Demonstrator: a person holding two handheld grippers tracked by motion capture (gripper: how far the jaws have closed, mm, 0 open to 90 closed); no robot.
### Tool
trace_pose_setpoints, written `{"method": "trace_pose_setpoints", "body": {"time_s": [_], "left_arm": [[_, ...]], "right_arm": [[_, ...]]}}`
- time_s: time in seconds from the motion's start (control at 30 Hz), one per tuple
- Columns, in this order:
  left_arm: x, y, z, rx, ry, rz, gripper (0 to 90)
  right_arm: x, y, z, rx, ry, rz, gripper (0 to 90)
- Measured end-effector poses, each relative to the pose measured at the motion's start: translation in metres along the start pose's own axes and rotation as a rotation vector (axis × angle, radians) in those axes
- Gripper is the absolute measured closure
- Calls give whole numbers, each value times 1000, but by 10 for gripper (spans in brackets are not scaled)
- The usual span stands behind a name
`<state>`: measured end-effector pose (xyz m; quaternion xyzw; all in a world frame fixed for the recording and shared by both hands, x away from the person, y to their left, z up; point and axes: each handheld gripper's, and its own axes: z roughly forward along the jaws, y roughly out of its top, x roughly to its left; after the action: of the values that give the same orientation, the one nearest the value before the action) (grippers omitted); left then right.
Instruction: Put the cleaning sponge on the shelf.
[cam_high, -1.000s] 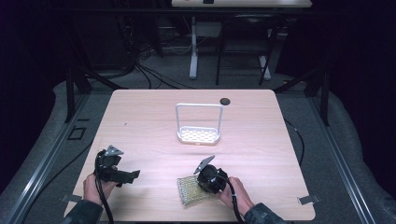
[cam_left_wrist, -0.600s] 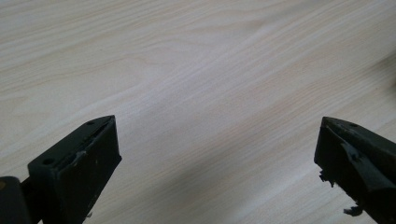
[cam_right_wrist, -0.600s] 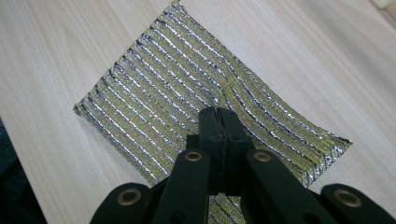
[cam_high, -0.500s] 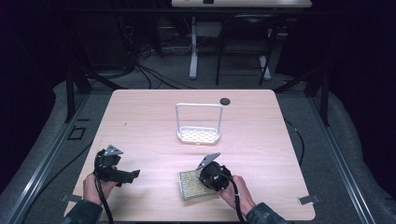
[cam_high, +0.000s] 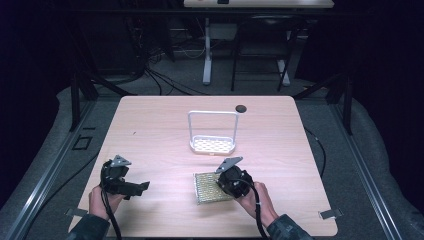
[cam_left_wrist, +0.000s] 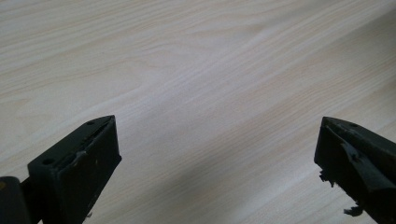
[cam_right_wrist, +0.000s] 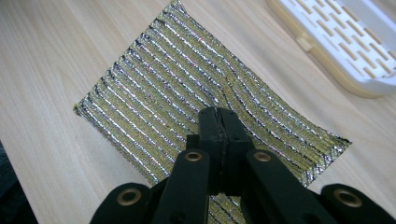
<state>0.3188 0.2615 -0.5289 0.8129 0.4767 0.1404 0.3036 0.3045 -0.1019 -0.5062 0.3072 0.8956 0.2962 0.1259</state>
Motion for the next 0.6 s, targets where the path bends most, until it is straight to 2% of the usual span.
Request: {"method": "trace_pose_setpoints", "body": {"time_s": [0.6], "left_arm": [[0,0,1,1,-6,12,1]], "right_arm": [[-8,7,-8,-27,-37,8,900]]}}
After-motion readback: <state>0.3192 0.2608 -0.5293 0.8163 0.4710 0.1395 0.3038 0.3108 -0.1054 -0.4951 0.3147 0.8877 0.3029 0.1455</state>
